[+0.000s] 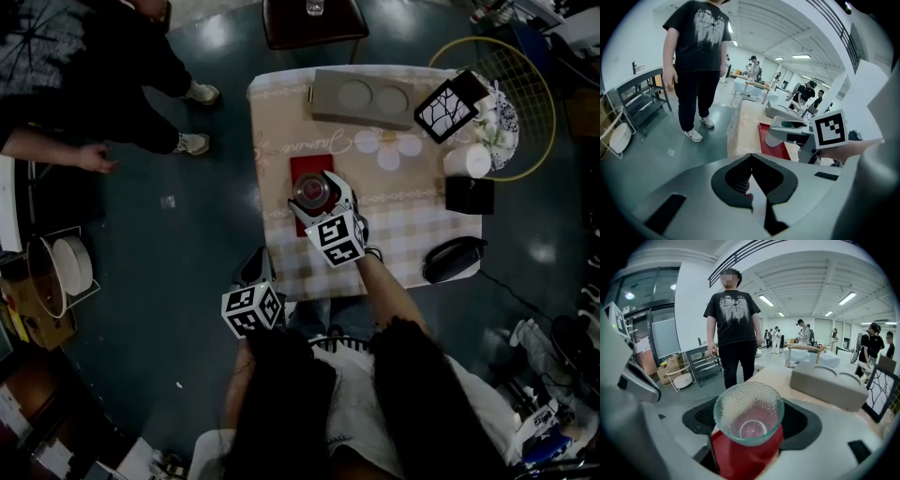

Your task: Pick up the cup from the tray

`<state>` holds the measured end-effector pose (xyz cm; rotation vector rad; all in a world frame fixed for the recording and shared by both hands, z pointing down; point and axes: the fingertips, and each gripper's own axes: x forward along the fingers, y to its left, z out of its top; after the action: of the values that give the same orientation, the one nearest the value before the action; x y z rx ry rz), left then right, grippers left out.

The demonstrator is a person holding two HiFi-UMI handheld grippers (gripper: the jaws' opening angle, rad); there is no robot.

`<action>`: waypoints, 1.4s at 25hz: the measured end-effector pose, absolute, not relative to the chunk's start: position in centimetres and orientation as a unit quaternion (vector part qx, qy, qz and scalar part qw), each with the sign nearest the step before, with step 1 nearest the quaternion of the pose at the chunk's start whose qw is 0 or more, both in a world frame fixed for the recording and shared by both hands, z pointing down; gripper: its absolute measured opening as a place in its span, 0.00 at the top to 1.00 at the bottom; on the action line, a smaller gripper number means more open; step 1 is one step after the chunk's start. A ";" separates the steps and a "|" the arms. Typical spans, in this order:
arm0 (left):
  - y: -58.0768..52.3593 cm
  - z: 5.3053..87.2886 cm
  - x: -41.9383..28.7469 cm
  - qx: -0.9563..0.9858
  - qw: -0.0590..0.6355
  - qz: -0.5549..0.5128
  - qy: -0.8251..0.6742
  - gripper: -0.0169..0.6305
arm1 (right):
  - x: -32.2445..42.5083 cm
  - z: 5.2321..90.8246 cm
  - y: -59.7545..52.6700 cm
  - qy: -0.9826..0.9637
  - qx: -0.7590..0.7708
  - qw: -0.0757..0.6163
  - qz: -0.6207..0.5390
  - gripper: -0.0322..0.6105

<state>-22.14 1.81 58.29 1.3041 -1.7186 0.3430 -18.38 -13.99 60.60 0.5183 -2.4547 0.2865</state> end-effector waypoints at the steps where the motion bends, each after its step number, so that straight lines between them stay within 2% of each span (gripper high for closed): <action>1: 1.9 58.4 -22.0 0.530 0.462 0.142 -0.697 0.96 | -18.3 60.6 -13.9 -0.927 0.194 0.302 0.111 0.33; 19: 0.4 58.2 -19.9 0.552 0.454 0.140 -0.685 0.96 | -16.4 57.8 -13.5 -0.934 0.175 0.273 0.148 0.33; 35: -2.4 57.2 -18.1 0.591 0.435 0.151 -0.663 0.96 | -10.4 56.8 -15.3 -0.925 0.228 0.275 0.130 0.33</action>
<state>-18.10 -2.37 57.18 1.4703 -1.6498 0.3747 -10.39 -15.30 56.83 0.6129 -2.4858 0.3501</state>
